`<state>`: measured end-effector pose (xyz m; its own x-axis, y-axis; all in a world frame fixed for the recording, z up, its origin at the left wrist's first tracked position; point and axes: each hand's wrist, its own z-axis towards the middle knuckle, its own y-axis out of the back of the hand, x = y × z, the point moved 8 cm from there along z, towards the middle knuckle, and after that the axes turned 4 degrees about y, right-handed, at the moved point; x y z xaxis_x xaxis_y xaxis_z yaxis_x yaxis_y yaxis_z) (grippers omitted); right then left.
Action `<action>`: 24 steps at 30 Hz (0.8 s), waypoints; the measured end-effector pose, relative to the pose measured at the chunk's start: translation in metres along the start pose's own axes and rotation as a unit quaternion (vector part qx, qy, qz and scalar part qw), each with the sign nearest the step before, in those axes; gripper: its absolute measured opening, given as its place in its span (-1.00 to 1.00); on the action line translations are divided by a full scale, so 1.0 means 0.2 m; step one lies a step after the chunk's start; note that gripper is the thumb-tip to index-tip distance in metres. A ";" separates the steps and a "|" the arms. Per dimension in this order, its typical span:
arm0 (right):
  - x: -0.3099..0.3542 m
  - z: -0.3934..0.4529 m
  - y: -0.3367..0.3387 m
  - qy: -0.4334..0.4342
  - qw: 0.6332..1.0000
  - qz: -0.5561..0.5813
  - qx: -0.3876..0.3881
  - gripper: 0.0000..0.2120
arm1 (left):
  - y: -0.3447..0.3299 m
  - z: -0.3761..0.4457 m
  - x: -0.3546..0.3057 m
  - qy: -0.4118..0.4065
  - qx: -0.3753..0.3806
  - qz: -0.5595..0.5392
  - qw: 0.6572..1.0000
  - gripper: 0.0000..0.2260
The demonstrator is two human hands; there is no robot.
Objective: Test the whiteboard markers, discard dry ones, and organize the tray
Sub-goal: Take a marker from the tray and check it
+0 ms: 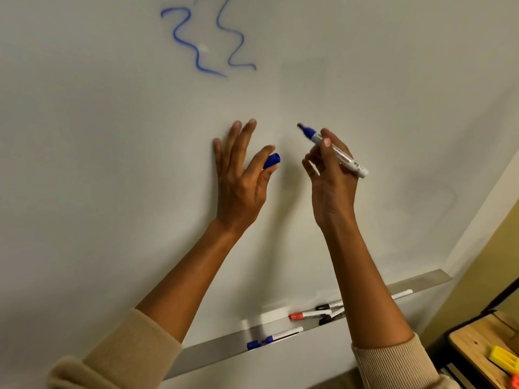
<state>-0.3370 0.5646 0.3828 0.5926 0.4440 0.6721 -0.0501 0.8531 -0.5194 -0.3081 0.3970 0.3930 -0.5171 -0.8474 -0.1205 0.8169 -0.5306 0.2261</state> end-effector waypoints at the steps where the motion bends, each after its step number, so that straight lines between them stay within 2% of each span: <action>1: 0.04 0.02 -0.04 0.027 0.999 -0.013 0.014 -0.80 | 0.00 0.03 0.02 -0.004 -0.007 0.015 1.000 -0.72; 4: 0.15 0.08 -0.17 0.107 0.991 -0.070 0.049 -0.69 | -0.05 0.06 0.04 -0.029 -0.020 0.101 0.994 -0.70; 8: 0.23 0.17 -0.32 0.192 0.971 -0.132 0.062 -0.66 | -0.10 0.04 0.04 -0.046 -0.042 0.175 0.983 -0.63; 14: 0.32 0.28 -0.52 0.294 0.940 -0.153 0.083 -0.64 | -0.11 0.04 0.04 -0.044 -0.062 0.196 0.978 -0.62; 19: 0.37 0.34 -0.57 0.391 0.889 -0.235 0.043 -0.69 | -0.11 0.04 0.04 -0.038 -0.050 0.201 0.978 -0.65; 24: 0.32 0.32 -0.51 0.400 0.880 -0.253 0.030 -0.71 | -0.11 0.05 0.04 -0.040 -0.055 0.201 0.977 -0.64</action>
<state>-0.3446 0.5230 0.5131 0.9266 -0.3122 0.2096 0.3552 0.9098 -0.2149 -0.3327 0.4015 0.3958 -0.1642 -0.9859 0.0332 0.9782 -0.1584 0.1343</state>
